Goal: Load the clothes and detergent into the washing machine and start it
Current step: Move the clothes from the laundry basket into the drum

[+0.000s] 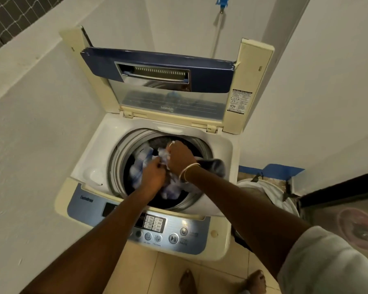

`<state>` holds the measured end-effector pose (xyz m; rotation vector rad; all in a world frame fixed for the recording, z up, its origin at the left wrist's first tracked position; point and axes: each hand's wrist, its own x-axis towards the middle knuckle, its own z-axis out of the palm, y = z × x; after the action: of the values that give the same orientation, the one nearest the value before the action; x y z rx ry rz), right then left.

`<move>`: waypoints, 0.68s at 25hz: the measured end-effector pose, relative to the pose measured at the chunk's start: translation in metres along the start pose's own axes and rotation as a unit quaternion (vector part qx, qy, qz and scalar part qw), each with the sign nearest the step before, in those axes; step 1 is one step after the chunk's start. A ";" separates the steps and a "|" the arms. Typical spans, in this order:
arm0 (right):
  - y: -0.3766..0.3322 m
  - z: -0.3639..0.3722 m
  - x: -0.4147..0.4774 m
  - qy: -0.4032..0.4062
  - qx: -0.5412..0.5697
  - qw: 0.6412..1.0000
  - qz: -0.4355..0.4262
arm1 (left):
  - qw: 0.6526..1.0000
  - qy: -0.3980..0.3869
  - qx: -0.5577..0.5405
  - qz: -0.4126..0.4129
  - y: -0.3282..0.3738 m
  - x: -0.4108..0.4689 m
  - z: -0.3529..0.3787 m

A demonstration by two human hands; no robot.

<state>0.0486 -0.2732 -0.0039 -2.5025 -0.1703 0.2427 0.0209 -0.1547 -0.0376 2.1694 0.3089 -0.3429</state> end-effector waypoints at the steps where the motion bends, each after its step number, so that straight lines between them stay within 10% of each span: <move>1: -0.011 -0.002 0.008 0.043 0.110 0.993 0.022 | 0.996 0.058 -0.065 0.001 0.007 -0.003 -0.010; 9: 0.027 0.000 -0.006 0.010 0.182 0.976 0.118 | 0.997 0.069 -0.001 -0.016 0.013 -0.007 -0.017; 17: 0.115 -0.067 -0.083 0.298 0.305 0.900 0.094 | 0.950 0.180 -0.160 0.199 0.114 -0.049 0.119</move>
<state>-0.0105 -0.4184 -0.0069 -1.8534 0.3521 -0.3546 -0.0017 -0.3219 -0.0025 1.9039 0.1087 0.3157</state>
